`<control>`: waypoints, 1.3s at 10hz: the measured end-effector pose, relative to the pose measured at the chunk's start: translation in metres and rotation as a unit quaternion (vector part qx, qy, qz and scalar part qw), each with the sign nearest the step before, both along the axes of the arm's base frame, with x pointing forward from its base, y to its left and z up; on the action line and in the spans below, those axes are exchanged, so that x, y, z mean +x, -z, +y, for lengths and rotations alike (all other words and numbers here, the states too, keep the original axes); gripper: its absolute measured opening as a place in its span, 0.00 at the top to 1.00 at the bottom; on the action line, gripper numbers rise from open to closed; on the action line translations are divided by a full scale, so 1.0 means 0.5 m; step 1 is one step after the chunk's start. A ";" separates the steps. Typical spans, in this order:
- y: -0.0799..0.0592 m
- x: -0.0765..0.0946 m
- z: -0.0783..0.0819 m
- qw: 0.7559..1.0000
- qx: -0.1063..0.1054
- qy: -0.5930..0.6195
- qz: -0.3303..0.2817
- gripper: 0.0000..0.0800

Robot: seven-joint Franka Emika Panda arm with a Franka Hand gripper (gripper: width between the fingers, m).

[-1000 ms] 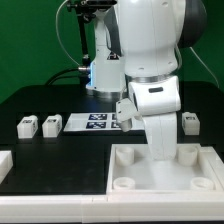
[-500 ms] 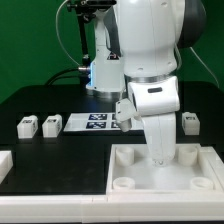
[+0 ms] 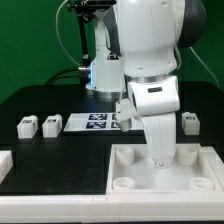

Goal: Assemble one leg

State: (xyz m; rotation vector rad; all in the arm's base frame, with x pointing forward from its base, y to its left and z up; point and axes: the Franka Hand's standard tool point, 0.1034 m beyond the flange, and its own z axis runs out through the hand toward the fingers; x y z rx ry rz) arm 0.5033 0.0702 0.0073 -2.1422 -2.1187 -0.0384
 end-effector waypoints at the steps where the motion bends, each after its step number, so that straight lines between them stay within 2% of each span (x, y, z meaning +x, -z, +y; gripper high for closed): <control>1: -0.004 -0.001 -0.001 1.000 -0.001 0.005 0.000 0.19; 3: -0.048 -0.021 -0.006 0.999 -0.012 0.030 -0.007 0.19; 4: -0.072 -0.034 0.007 0.996 -0.019 0.083 -0.006 0.19; 5: -0.093 -0.055 0.037 0.989 -0.024 0.146 -0.002 0.19; 8: -0.084 -0.081 0.116 0.944 -0.028 0.327 0.013 0.19; 11: -0.084 -0.082 0.121 0.880 -0.029 0.474 0.036 0.19; 13: -0.089 -0.127 0.173 0.782 -0.035 0.619 0.063 0.19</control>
Offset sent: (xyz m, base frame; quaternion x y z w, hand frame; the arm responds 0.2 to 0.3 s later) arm -0.0299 0.0169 0.0441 -0.0150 -0.0166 0.1842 0.9826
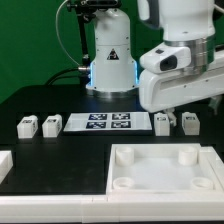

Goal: Assemble one leg

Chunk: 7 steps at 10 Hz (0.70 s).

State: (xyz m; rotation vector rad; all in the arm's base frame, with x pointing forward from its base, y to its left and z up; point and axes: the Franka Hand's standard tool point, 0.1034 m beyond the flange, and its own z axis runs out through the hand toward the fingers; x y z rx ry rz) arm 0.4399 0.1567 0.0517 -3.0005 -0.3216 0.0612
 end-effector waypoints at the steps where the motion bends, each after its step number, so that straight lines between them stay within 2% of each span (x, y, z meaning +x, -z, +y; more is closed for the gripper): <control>1: -0.002 -0.014 0.019 0.998 -0.003 0.054 0.009 0.19; 2: 0.000 -0.018 0.025 0.996 -0.006 0.086 0.014 0.19; 4: 0.001 -0.022 0.023 0.997 -0.011 0.072 0.028 0.19; 5: 0.001 -0.028 0.020 0.996 -0.018 0.066 0.054 0.19; 7: 0.013 -0.069 0.023 0.978 -0.040 0.083 0.185 0.19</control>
Offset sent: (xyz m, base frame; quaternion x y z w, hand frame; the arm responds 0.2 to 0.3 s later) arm 0.0000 0.0000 0.0000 0.0000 0.0000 0.0000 1.0000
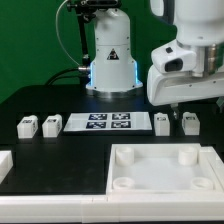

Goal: Assemble one leg

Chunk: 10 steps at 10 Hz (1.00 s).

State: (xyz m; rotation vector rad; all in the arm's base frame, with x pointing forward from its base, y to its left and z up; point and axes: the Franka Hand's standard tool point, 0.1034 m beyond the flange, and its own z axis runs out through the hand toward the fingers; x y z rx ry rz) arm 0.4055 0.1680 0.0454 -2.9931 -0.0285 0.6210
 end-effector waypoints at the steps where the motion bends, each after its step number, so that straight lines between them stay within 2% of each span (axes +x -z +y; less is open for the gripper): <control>1: 0.006 -0.022 0.006 0.998 -0.009 0.008 0.069 0.19; 3: 0.009 -0.037 0.014 0.987 -0.012 -0.005 0.158 0.19; 4: 0.009 -0.030 0.019 0.982 -0.008 -0.014 0.190 0.19; 5: 0.009 -0.037 0.017 0.969 -0.008 -0.020 0.248 0.19; 6: 0.019 -0.027 0.020 0.969 -0.005 -0.018 0.246 0.19; 7: 0.020 -0.032 0.021 0.969 -0.007 -0.018 0.245 0.19; 9: 0.054 -0.067 0.023 0.969 -0.011 -0.021 0.246 0.19; 10: 0.064 -0.074 0.019 0.969 -0.011 -0.019 0.245 0.19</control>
Offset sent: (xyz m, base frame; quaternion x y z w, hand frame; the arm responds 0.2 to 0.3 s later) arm 0.0075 0.0021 0.0024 -0.0354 -0.1842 -0.0333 0.9817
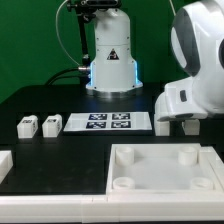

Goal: Assemble one leg

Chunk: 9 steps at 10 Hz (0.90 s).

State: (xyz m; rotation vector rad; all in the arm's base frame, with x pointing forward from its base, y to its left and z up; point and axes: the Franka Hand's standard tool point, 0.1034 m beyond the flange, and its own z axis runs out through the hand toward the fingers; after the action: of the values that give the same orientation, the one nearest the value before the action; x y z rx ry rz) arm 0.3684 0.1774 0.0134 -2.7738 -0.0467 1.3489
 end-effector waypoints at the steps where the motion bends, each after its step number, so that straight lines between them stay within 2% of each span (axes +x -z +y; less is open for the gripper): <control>1: 0.006 -0.004 -0.001 1.000 0.001 0.000 -0.002 0.19; 4: 0.008 -0.006 0.003 1.000 0.000 -0.001 -0.003 0.19; 6: 0.008 -0.006 0.003 1.000 0.000 -0.001 -0.003 0.51; 7: 0.007 -0.006 0.003 1.000 0.000 -0.001 -0.003 0.51; 8: 0.007 -0.006 0.003 1.000 0.000 -0.001 -0.003 0.64; 9: 0.007 -0.006 0.003 1.000 0.000 -0.001 -0.003 0.64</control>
Offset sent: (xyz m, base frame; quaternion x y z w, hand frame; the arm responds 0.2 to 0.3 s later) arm 0.0000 0.0000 0.0000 0.0000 0.0000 0.0000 1.0000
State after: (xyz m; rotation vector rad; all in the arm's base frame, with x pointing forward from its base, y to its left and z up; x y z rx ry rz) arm 0.3652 0.1791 0.0097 -2.7783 -0.0514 1.3410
